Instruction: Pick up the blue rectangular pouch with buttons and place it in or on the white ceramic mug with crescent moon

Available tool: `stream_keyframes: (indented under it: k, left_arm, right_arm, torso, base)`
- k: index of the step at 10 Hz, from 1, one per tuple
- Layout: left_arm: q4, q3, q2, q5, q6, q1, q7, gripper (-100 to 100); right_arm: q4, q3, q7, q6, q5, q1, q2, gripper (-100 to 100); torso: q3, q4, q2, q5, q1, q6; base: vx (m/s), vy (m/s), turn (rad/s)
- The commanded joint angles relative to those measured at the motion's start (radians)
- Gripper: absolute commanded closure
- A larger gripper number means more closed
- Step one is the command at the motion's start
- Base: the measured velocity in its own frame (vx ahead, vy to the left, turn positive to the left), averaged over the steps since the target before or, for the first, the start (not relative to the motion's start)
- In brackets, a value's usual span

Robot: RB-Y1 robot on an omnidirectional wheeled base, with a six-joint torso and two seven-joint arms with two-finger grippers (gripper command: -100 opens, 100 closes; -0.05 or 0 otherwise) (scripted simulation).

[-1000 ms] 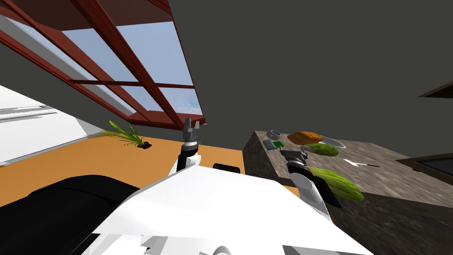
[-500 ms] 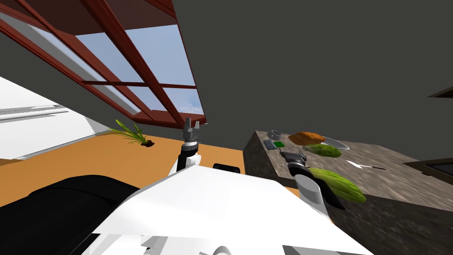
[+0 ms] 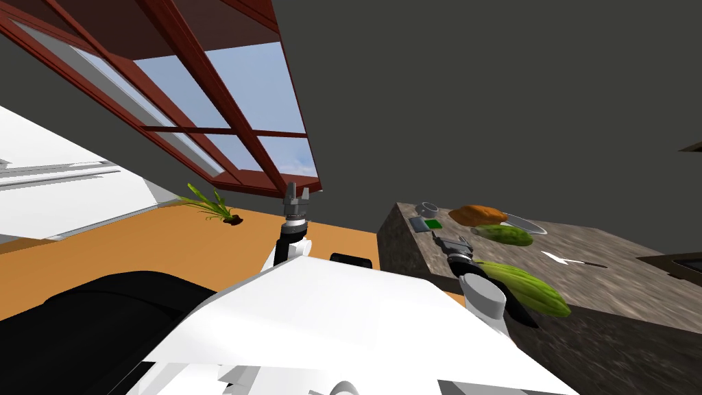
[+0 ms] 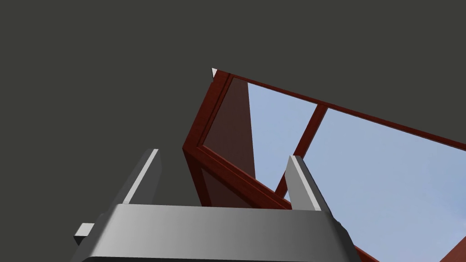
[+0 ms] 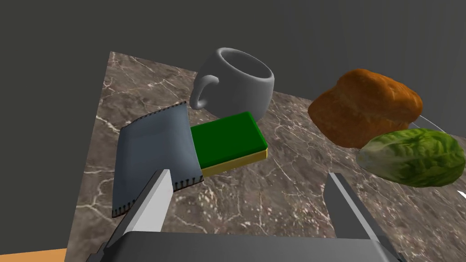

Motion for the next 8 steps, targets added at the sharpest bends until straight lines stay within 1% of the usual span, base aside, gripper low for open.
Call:
stream_keyframes:
  k: [1,2,3,4,5,6,7,8]
  left_arm:
    - [0.000,0.000,0.000,0.000,0.000,0.000,0.000,0]
    - [0.000,0.000,0.000,0.000,0.000,0.000,0.000,0]
    - [0.000,0.000,0.000,0.000,0.000,0.000,0.000,0]
    - [0.000,0.000,0.000,0.000,0.000,0.000,0.000,0]
    - [0.000,0.000,0.000,0.000,0.000,0.000,0.000,0]
    - [0.000,0.000,0.000,0.000,0.000,0.000,0.000,0]
    - [0.000,0.000,0.000,0.000,0.000,0.000,0.000,0]
    - [0.000,0.000,0.000,0.000,0.000,0.000,0.000,0]
  right_arm:
    - [0.006,-0.001,0.004,0.004,-0.040,0.004,-0.003,-100]
    - [0.049,-0.028,-0.014,0.051,-0.074,-0.012,-0.003,-100]
    - [0.049,-0.028,-0.014,0.051,-0.094,-0.012,-0.003,-100]
    - [0.092,-0.054,-0.031,0.095,-0.130,-0.027,-0.003,-100]
    - [0.092,-0.054,-0.031,0.098,-0.167,-0.027,-0.003,-100]
    - [0.135,-0.079,-0.049,0.138,-0.203,-0.043,-0.003,-100]
    - [0.135,-0.079,-0.049,0.144,-0.228,-0.043,-0.003,-100]
    - [0.177,-0.103,-0.066,0.185,-0.264,-0.059,-0.002,-100]
  torso:
    - [0.000,0.000,0.000,0.000,0.000,0.000]
    - [0.000,0.000,0.000,0.000,0.000,0.000]
    - [0.000,0.000,0.000,0.000,0.000,0.000]
    - [0.000,0.000,0.000,0.000,0.000,0.000]
    - [0.000,0.000,0.001,0.000,0.000,0.000]
    - [0.000,0.000,0.001,0.000,0.000,0.000]
    - [0.000,0.000,0.001,0.000,0.000,0.000]
    - [0.000,0.000,0.000,0.000,0.000,0.000]
  base:
    - [-0.010,-0.004,0.002]
    - [-0.019,-0.007,0.073]
    - [-0.021,-0.013,0.031]
    - [-0.028,-0.012,0.041]
    - [-0.023,-0.010,0.033]
    - [-0.026,-0.013,0.075]
    - [-0.021,-0.013,0.031]
    - [-0.024,-0.015,0.053]
